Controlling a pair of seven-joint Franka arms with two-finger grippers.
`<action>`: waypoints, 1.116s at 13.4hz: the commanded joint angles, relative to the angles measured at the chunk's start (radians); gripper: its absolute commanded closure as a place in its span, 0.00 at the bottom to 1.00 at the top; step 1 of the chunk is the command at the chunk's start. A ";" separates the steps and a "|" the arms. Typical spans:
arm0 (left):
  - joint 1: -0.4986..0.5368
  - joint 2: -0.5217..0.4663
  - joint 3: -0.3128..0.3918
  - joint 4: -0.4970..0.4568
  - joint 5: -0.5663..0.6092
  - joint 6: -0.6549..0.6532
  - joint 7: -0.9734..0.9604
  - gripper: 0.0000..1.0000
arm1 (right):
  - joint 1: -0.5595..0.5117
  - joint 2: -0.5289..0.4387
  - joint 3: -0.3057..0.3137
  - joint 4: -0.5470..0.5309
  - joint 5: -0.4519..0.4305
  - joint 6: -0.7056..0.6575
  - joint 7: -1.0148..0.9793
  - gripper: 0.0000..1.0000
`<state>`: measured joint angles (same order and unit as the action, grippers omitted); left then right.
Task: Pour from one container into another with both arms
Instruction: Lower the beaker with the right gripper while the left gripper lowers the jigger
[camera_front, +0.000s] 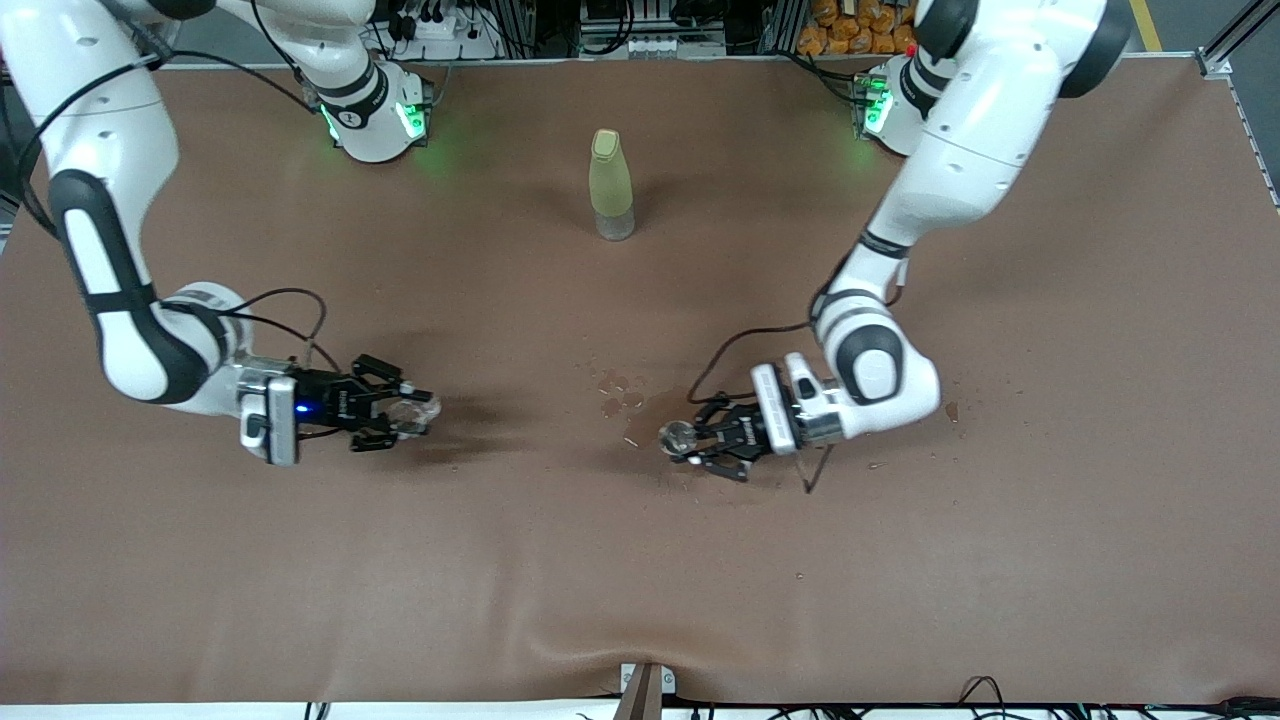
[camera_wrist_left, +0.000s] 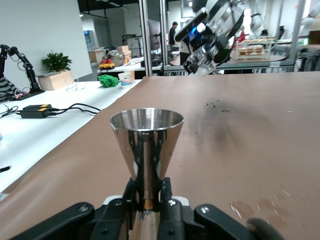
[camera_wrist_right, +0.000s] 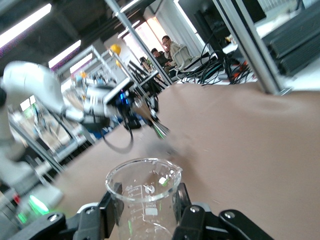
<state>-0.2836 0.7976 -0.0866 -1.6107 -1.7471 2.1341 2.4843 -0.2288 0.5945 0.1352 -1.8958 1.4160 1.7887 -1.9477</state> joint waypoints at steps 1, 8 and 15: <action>0.111 -0.081 -0.010 -0.103 0.134 -0.126 0.008 1.00 | -0.064 0.051 0.024 0.056 -0.075 -0.002 -0.260 1.00; 0.408 -0.077 -0.008 -0.123 0.449 -0.486 0.022 1.00 | -0.346 0.183 0.023 0.175 -0.386 -0.095 -0.474 1.00; 0.652 -0.069 -0.010 -0.133 0.653 -0.618 0.027 1.00 | -0.425 0.338 0.023 0.239 -0.396 -0.166 -0.565 1.00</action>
<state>0.3191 0.7531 -0.0859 -1.7206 -1.1305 1.5384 2.4934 -0.6262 0.9147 0.1357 -1.6928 1.0472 1.6478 -2.5223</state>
